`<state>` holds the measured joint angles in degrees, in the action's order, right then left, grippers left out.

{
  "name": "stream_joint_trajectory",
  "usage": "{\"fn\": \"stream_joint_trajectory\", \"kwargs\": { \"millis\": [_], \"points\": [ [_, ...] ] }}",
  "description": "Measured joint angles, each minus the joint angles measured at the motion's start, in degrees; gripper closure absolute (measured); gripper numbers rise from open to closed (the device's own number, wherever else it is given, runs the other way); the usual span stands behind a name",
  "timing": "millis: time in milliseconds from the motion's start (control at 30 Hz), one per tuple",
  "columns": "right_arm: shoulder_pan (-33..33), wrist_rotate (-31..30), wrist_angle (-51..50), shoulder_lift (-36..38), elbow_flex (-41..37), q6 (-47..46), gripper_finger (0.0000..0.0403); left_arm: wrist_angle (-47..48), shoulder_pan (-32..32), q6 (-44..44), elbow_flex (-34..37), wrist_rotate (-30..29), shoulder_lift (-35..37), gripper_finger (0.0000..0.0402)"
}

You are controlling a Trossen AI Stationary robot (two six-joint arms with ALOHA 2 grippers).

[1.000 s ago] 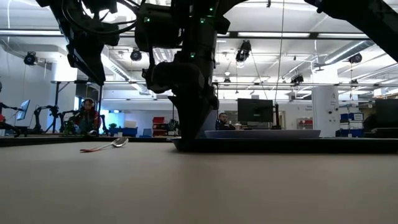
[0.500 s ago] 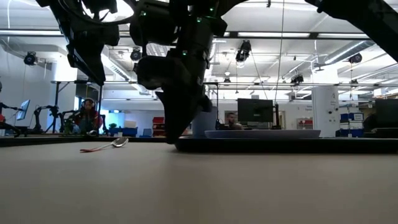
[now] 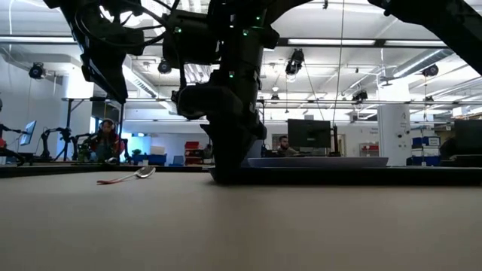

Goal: Pick and place plate/cup/fork/spoon on tray
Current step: Move the black tray to the center of the table

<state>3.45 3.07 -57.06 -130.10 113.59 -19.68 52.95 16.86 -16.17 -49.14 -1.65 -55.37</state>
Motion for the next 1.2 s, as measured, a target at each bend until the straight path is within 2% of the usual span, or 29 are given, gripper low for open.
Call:
{"fn": "stream_joint_trajectory", "kwargs": {
  "millis": [367, 833, 1000, 1100, 1200],
  "points": [
    [-0.2, 1.0, 2.2, 0.0, -1.3, -0.1, 0.0395, -0.3, 0.0, 0.0, 0.0, 0.0, 0.0, 0.0265],
    [1.5, 4.0, 12.0, 0.2, -3.6, -6.7, 0.0395, -0.5, 0.0, 0.0, 0.0, -0.1, 0.0, 0.0265],
    [2.6, 5.6, 18.5, 0.0, -3.7, -8.7, 0.0395, -0.5, 0.0, 0.0, 0.0, -0.1, 0.0, 0.0265],
    [3.1, 5.5, 19.6, 0.0, -3.5, -9.5, 0.0395, -0.6, 0.0, 0.0, 0.0, -0.1, 0.0, 0.0265],
    [3.2, 2.7, 17.2, 0.0, -2.7, -9.2, 0.0395, -0.6, 0.0, 0.0, 0.0, -0.1, 0.0, 0.0265]
  ]
}}
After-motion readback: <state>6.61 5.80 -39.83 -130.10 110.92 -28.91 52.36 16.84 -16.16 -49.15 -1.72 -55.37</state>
